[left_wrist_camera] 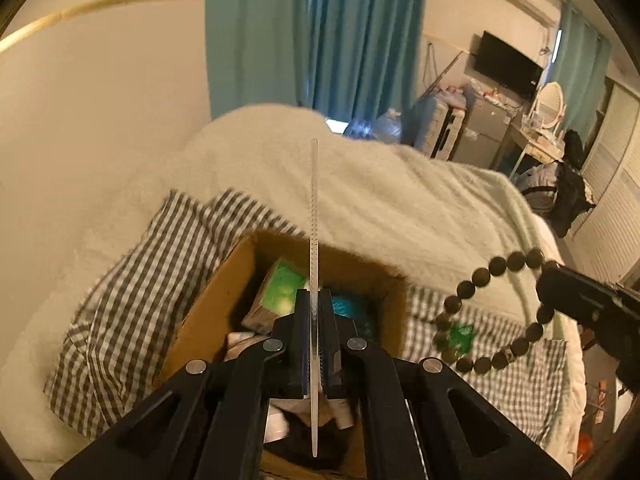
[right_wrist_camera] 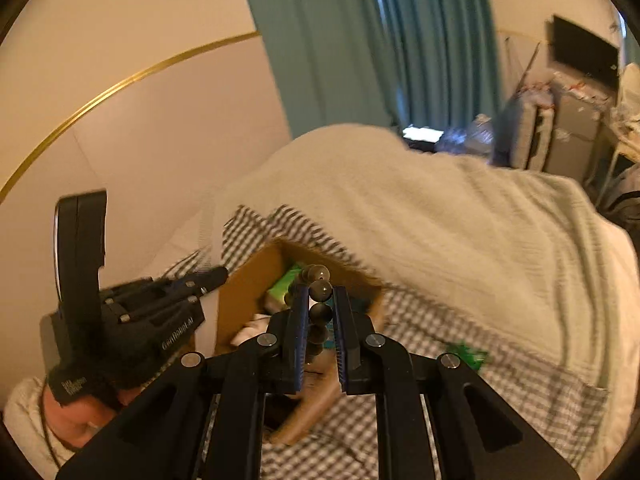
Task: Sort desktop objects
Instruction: 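Carry the comb and bead bracelet into the box and release both, then move the left gripper back over the green snack packet, then grasp the green snack packet with the left gripper, then carry the green packet into the box and open the left gripper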
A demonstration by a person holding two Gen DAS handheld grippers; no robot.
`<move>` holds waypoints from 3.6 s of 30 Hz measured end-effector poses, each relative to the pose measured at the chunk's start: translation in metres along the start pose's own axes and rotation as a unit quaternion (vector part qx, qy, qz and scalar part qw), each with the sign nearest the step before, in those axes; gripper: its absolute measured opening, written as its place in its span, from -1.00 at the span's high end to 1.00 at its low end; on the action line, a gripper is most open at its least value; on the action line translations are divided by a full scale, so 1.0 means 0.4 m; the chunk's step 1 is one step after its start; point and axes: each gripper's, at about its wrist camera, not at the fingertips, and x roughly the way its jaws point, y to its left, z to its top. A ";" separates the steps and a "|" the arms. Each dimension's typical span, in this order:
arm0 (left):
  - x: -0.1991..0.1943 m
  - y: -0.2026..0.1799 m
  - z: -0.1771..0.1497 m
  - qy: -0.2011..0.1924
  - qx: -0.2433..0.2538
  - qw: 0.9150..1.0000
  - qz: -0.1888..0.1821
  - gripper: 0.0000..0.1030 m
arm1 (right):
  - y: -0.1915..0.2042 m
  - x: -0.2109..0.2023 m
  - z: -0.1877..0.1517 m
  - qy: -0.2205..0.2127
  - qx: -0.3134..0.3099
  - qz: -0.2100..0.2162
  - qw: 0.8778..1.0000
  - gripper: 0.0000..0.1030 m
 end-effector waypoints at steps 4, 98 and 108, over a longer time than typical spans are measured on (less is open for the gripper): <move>0.059 0.030 -0.031 0.019 0.031 0.999 0.017 0.94 | 0.014 0.103 -0.004 0.033 -0.003 0.007 0.999 0.78; -0.005 -0.218 -0.075 -0.070 0.067 0.994 -0.058 0.21 | -0.333 -0.157 -0.173 -0.105 0.154 -0.114 0.976 -0.61; 0.075 -0.041 -0.205 -0.035 0.083 0.996 -0.018 -0.10 | -0.140 0.015 -0.281 -0.031 0.126 -0.136 0.982 -0.77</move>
